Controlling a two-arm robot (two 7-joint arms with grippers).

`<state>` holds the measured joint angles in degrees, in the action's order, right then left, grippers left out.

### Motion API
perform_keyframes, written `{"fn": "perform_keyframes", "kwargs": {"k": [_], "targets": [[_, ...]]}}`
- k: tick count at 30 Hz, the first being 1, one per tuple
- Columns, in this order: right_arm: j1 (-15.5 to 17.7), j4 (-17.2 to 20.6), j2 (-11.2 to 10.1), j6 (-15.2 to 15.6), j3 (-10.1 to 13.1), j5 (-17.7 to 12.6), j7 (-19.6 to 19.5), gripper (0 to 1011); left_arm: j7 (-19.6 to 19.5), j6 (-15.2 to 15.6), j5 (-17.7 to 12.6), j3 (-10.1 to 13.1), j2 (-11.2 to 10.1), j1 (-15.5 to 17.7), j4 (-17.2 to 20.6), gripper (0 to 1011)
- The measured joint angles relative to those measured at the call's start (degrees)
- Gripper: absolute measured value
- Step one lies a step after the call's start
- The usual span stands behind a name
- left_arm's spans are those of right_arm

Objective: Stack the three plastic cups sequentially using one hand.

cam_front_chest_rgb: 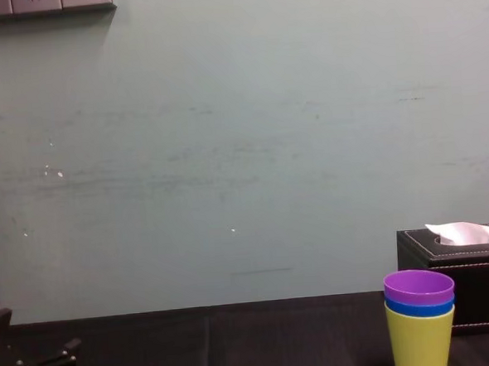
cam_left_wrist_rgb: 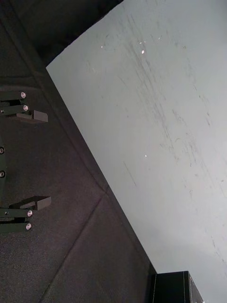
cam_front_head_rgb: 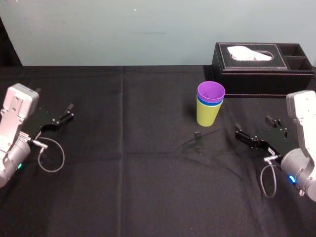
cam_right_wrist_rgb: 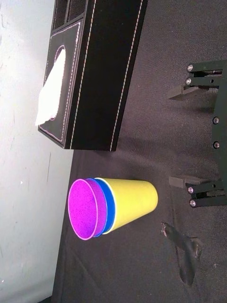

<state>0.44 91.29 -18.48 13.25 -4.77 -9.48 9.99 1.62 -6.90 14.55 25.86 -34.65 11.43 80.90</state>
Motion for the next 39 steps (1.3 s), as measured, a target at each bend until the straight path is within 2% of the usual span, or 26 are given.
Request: {"fn": "perform_keyframes", "kwargs": {"k": [39], "targets": [[0.0,0.0,0.0,0.0,0.0,0.0,0.0,1003,0.0,0.0,0.0,0.0,0.0,0.0,0.0,1012]]}}
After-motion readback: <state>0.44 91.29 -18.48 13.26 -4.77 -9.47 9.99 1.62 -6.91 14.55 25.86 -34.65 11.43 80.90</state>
